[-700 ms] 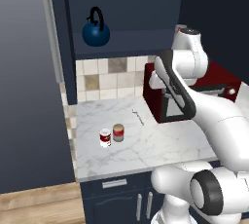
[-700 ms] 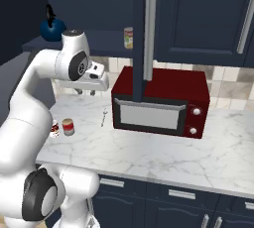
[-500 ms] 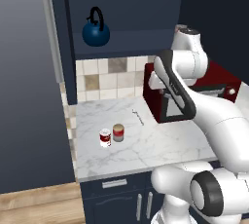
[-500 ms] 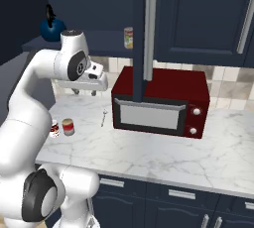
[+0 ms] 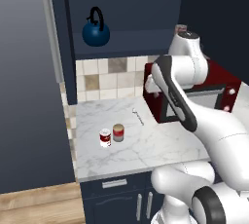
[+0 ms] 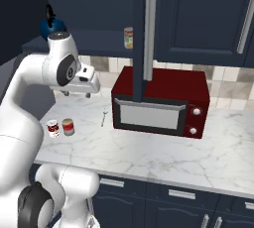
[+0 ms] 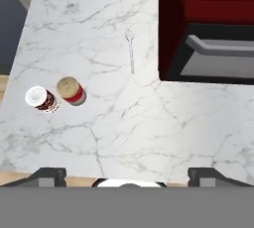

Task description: Pick the cans from the counter and place them in their designated side in the cabinet.

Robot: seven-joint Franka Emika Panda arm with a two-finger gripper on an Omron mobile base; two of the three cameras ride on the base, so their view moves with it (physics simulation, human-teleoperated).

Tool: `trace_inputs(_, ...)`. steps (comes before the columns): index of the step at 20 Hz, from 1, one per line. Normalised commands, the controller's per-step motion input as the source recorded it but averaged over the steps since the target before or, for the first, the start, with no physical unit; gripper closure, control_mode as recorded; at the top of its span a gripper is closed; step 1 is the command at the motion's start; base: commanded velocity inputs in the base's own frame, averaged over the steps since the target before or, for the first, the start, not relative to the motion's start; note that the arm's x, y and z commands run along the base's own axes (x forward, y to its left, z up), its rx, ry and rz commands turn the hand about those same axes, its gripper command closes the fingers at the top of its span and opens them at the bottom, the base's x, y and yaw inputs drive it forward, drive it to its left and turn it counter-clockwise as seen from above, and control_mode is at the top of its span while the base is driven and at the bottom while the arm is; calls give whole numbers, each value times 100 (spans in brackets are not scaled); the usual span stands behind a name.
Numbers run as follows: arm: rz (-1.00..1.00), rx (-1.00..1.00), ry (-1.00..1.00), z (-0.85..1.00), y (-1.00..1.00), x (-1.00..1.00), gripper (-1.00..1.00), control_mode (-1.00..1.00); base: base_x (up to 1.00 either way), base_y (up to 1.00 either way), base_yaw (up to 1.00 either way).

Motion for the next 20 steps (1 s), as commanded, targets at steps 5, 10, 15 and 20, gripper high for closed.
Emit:
trace_inputs(5,1,0,0,-1,25,-19,-100,-100,0,0,0)
trace_inputs(10,0,1,0,-8,34,-10,-100,-100,0,0,0)
trace_inputs(15,0,3,0,-9,21,-18,-100,-100,0,0,0)
trace_inputs(20,-4,2,-5,-18,24,-2,-100,-100,0,0,0)
